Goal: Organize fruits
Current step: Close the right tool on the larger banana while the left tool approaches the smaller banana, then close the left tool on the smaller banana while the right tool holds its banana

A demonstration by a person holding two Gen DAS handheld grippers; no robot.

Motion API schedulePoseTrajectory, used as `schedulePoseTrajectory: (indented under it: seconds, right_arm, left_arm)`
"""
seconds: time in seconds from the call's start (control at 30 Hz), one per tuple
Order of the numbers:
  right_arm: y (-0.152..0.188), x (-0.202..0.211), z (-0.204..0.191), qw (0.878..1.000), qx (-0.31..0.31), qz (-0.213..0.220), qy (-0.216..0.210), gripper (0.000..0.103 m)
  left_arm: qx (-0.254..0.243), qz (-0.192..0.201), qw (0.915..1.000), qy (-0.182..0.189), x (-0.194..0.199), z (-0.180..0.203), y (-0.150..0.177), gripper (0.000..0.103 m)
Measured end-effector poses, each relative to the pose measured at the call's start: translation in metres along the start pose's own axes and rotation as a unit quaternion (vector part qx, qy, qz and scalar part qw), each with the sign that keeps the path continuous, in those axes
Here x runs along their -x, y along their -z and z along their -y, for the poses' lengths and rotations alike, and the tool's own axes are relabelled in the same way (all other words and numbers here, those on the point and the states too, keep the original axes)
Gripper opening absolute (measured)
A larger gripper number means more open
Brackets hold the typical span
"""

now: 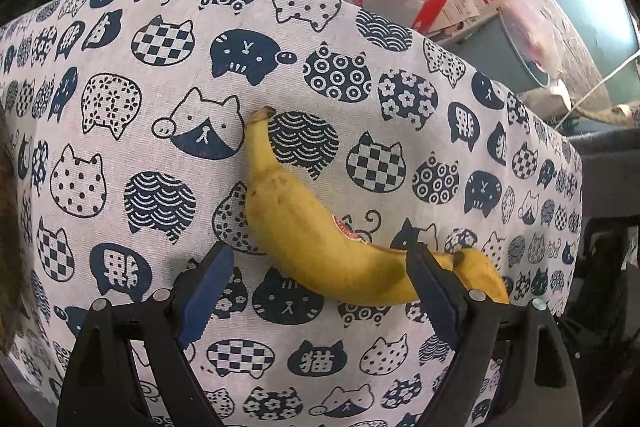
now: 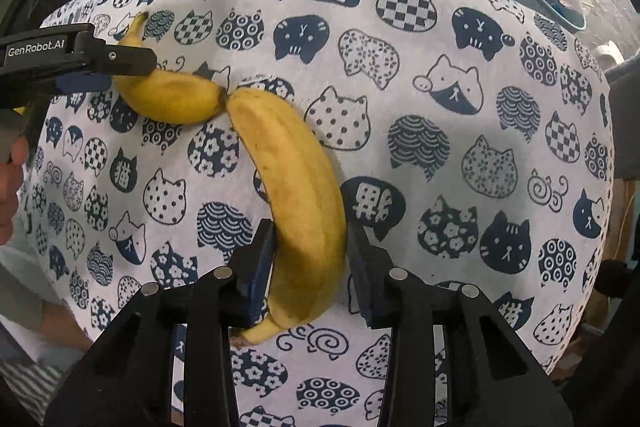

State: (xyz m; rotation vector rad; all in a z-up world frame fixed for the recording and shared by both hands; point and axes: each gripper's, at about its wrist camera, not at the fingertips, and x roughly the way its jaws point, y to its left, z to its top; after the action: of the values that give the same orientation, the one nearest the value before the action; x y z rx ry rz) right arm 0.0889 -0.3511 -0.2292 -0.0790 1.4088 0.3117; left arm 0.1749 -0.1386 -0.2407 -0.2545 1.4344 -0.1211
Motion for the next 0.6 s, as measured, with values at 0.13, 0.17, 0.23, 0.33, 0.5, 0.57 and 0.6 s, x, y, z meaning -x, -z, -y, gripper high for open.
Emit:
schedulePoseTrajectory:
  seconds: [0.13, 0.17, 0.23, 0.33, 0.5, 0.57, 0.6]
  right_arm:
    - [0.004, 0.002, -0.012, 1.0, 0.025, 0.006, 0.01, 0.048]
    - [0.003, 0.001, -0.016, 0.999, 0.032, 0.005, 0.016, 0.049]
    - [0.003, -0.005, -0.023, 0.999, 0.044, 0.004, 0.029, 0.049]
    - [0.002, -0.009, -0.027, 0.998, 0.048, 0.009, 0.034, 0.049]
    - [-0.004, -0.016, -0.026, 0.999, 0.037, 0.013, 0.035, 0.037]
    - [-0.004, -0.013, -0.021, 0.999, 0.024, 0.011, 0.031, 0.035]
    - [-0.005, -0.012, -0.016, 0.999, 0.021, 0.011, 0.033, 0.035]
  left_arm:
    - [0.005, 0.002, 1.0, 0.001, -0.003, 0.005, -0.001, 0.089]
    - [0.006, 0.001, 1.0, -0.001, -0.005, 0.008, -0.002, 0.089]
    - [0.006, 0.0, 1.0, 0.0, -0.006, 0.013, -0.003, 0.089]
    - [-0.011, -0.002, 0.9999, -0.006, -0.007, 0.019, 0.0, 0.09]
    - [-0.033, 0.001, 0.9995, 0.002, -0.007, 0.024, 0.006, 0.086]
    - [-0.04, 0.002, 0.9992, 0.009, -0.007, 0.025, 0.007, 0.082]
    - [-0.043, 0.001, 0.999, 0.012, -0.006, 0.024, 0.008, 0.079]
